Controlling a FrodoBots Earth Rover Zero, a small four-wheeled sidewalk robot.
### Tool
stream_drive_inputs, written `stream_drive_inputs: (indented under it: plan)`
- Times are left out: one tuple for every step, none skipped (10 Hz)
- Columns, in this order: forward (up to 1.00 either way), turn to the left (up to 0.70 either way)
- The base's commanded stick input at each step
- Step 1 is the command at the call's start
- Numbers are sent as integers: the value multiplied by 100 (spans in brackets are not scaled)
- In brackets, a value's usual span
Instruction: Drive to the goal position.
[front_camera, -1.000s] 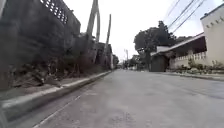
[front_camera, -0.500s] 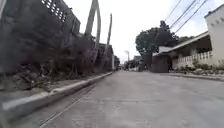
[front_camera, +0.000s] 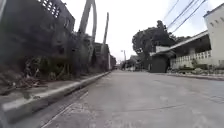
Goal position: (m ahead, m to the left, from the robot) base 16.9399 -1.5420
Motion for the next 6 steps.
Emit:
stream_drive_inputs:
  plan:
    - [85,0]
    - [85,-1]
    - [85,-15]
    - [85,-28]
    - [85,-33]
    - [85,-34]
